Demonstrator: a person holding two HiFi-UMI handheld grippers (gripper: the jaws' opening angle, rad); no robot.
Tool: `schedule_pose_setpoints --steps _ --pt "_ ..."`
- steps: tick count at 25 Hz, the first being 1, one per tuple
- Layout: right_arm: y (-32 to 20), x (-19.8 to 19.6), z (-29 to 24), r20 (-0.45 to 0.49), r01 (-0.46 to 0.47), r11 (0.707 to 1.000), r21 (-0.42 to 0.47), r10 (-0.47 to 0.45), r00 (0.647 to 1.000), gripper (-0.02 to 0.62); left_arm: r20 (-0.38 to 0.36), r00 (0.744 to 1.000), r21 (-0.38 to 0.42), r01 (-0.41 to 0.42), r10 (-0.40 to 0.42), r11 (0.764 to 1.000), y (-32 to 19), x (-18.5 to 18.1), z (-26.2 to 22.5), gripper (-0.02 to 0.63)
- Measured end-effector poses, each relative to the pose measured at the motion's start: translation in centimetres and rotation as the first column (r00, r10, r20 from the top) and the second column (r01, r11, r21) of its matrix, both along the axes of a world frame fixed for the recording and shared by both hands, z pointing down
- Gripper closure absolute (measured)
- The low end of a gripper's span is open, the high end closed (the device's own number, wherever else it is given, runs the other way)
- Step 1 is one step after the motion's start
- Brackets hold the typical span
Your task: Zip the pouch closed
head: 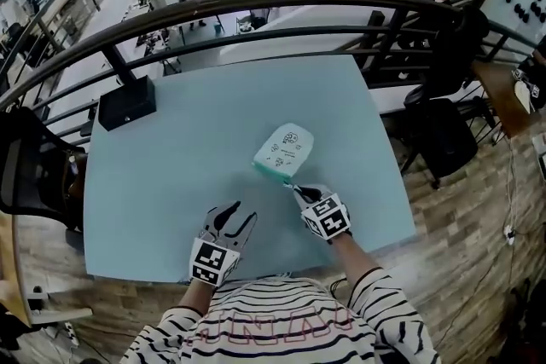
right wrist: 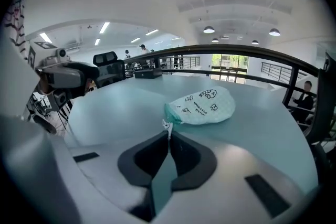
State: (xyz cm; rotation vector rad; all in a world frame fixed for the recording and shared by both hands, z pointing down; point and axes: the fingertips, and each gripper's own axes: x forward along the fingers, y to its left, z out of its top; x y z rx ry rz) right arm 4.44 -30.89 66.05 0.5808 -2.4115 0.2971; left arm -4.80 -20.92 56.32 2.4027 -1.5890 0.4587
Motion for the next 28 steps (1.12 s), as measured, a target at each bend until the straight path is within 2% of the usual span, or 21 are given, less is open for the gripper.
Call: schedule_pose_setpoints --steps 4,13,17,24,28 --pt "1.3 0.2 -1.8 0.041 0.042 0.999 -0.026 -0.041 0.998 0.558 0.043 0.996 -0.003 -0.073 0.073 0.997 -1.4 1.6 1.0 0.437" --pt "4.4 0.7 -5.1 0.105 0.126 0.992 -0.022 -0.123 0.987 0.558 0.050 0.976 -0.059 -0.210 0.213 0.976 -3.0 6.3 3.8 0.436" --pt "5.4 0.9 -5.5 0.119 0.143 0.989 -0.020 -0.140 0.983 0.558 -0.014 0.970 -0.091 -0.245 0.245 0.965 -3.3 7.8 4.8 0.422" --pt "5.7 1.7 -5.3 0.130 0.138 0.990 -0.022 -0.134 0.982 0.558 -0.189 0.948 -0.102 -0.278 0.256 0.955 -4.2 9.7 4.8 0.417" --pt "5.4 2.0 -5.3 0.139 0.128 0.992 -0.022 -0.123 0.983 0.558 -0.237 0.936 -0.103 -0.290 0.259 0.952 -4.2 10.3 4.7 0.426"
